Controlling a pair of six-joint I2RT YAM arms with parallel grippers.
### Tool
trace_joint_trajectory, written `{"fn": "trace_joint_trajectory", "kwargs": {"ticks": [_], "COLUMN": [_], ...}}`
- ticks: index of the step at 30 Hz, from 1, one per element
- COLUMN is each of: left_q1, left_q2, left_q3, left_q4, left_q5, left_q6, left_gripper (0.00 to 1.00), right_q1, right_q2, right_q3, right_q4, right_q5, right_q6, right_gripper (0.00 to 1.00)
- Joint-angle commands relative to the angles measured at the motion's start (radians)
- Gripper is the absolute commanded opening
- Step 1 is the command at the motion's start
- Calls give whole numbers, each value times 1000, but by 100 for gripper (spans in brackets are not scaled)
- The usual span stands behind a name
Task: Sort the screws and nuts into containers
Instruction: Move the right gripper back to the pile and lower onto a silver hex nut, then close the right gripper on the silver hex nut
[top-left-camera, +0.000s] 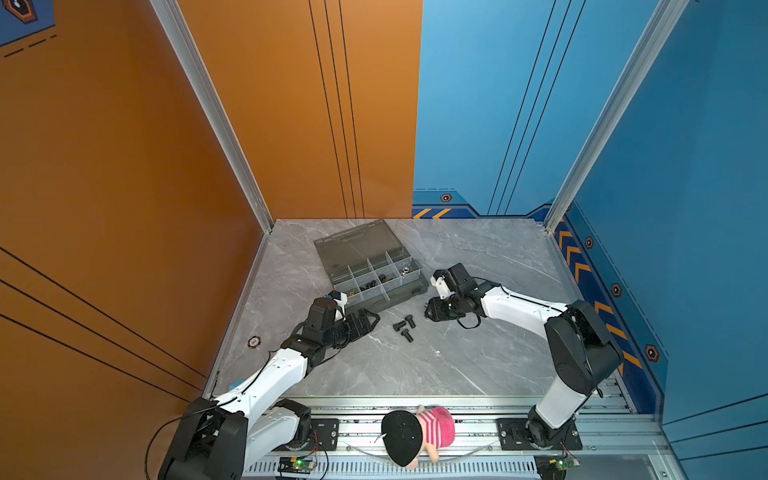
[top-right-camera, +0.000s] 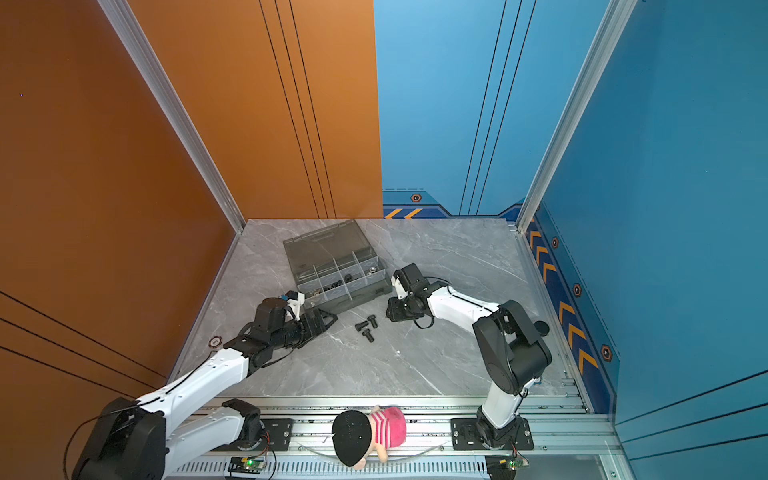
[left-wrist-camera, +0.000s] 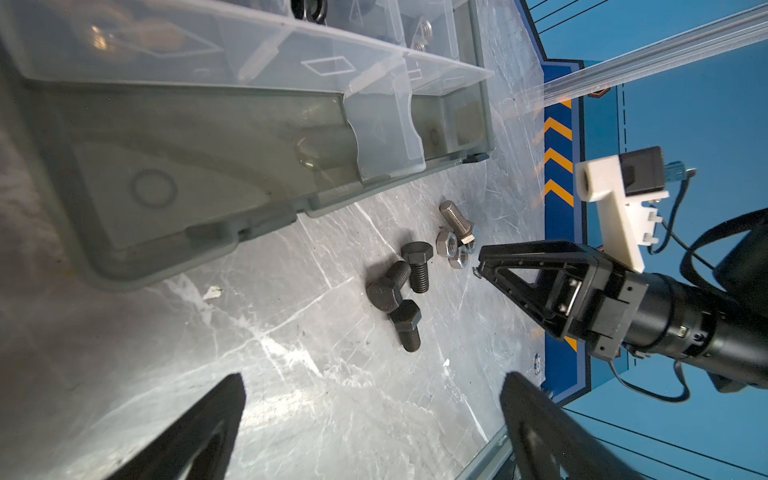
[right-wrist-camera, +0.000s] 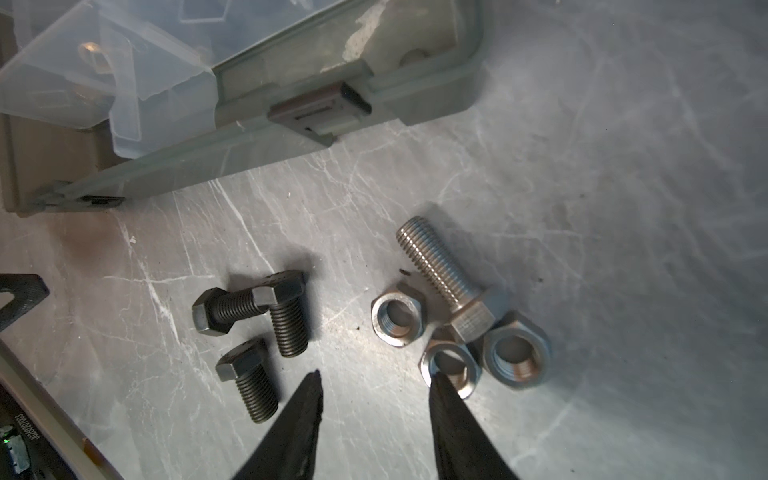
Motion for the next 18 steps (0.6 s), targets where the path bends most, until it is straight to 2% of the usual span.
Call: {"fn": "trace_joint_trajectory", "kwargs": {"ticks": [1,18], "left_q1": [-10,-9], "left_q2": [7,9], "left_q3": [26,24], "left_q4": [8,12], "left_q5": [7,9], "left_q6": [-3,-2], "left_gripper": [98,98], "right_q1": [11,27], "right_q2": [32,106], "right_q3": [32,115], "right_q4": [3,-80], "right_q5": [10,89], "right_q6": [8,-53], "right_gripper": [45,45]}}
